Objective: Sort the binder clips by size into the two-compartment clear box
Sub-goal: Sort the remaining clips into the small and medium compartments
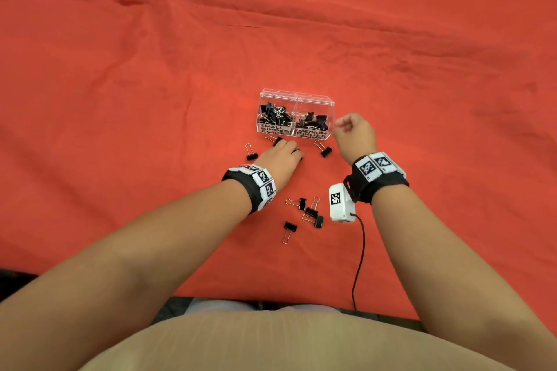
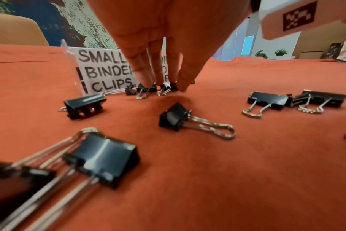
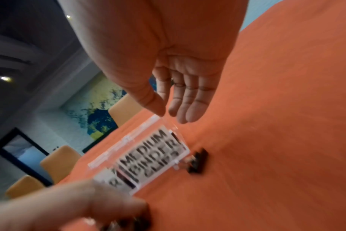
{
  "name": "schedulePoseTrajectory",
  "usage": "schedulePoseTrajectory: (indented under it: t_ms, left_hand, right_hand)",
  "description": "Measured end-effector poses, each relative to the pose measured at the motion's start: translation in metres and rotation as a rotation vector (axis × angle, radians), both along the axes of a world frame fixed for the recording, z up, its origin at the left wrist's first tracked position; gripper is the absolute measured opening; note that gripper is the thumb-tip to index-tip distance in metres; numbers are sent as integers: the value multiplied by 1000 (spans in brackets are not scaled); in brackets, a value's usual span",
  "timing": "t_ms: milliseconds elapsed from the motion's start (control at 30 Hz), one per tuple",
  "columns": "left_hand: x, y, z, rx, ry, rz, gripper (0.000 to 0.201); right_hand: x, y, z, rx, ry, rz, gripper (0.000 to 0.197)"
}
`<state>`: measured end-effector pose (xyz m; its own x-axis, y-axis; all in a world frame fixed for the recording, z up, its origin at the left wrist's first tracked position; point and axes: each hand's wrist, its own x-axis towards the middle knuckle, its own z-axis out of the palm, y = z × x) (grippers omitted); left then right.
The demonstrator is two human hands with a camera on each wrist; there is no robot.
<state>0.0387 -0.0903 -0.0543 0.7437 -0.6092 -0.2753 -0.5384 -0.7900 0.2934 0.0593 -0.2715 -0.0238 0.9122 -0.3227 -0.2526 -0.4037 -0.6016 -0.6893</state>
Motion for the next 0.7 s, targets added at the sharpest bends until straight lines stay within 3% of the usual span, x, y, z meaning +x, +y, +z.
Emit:
schedulePoseTrajectory:
  t_ms: [133, 233, 367, 567, 700]
  left_hand:
    - [-8, 0, -1, -4, -64, -3, 27]
    - [-11, 0, -1, -14, -66, -34, 23]
    - [-11, 0, 3, -8, -34, -24, 23]
    - [-3, 31, 16, -222, 54, 419, 29]
    - [2, 64, 14, -151, 57, 518, 36]
  right_hand:
    - [-20, 4, -27, -73, 195, 21, 22]
    - [-26, 10, -37, -119, 175, 57, 29]
    - [-28, 14, -38, -144, 127, 70, 24]
    - [-38, 37, -30, -75, 98, 223, 22]
    - [-32, 66, -24, -96, 55, 363, 37]
